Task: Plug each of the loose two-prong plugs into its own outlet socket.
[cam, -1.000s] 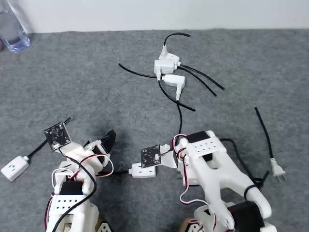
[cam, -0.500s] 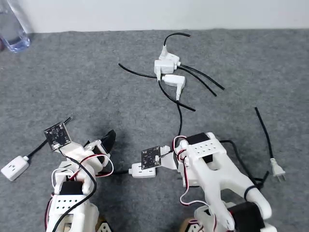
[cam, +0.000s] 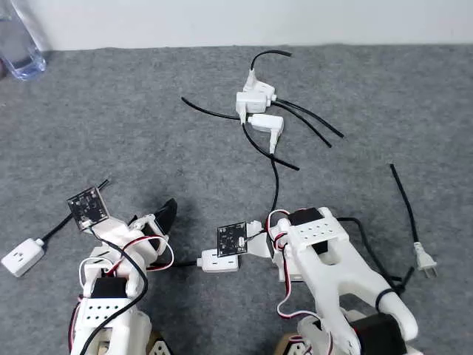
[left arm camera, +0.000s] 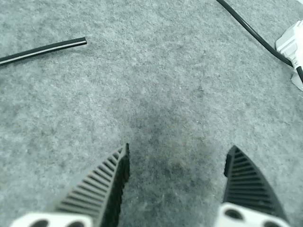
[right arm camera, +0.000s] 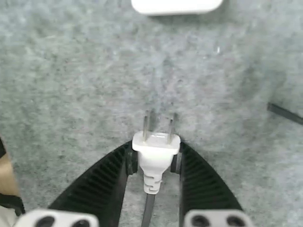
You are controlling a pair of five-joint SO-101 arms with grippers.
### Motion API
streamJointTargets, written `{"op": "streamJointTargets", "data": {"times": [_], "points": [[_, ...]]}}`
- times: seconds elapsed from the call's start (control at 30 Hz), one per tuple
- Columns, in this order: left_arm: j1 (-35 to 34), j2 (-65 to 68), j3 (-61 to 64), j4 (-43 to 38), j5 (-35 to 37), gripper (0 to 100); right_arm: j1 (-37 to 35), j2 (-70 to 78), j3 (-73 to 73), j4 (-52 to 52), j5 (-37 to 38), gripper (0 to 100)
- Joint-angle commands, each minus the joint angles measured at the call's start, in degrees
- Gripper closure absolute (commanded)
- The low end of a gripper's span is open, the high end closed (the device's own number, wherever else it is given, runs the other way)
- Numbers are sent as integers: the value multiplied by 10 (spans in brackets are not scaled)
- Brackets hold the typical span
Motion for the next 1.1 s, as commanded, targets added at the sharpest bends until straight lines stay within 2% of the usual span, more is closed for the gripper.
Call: {"op": "streamJointTargets", "data": {"times": [0.0,0.17,0.27,0.37,0.53,0.67,0.83,1.0,1.07], "points": [[3,-6,-3,-15,-2,694,-2,11,22,2,-4,941],[3,-6,-3,-15,-2,694,0,11,22,1,-4,942],[3,-6,-3,-15,-2,694,0,11,23,0,-4,998],[3,-6,-3,-15,-2,694,0,11,23,-2,-13,991],[5,-6,-3,-15,-2,694,-2,6,22,-56,-129,991],[34,-6,-3,-15,0,692,0,5,1,-75,-215,991],[84,-6,4,-47,1,691,-1,5,-54,-28,-253,991],[158,-6,7,-68,4,691,22,5,-148,51,-342,991],[176,-6,7,-87,37,691,19,5,-187,78,-373,991]]}}
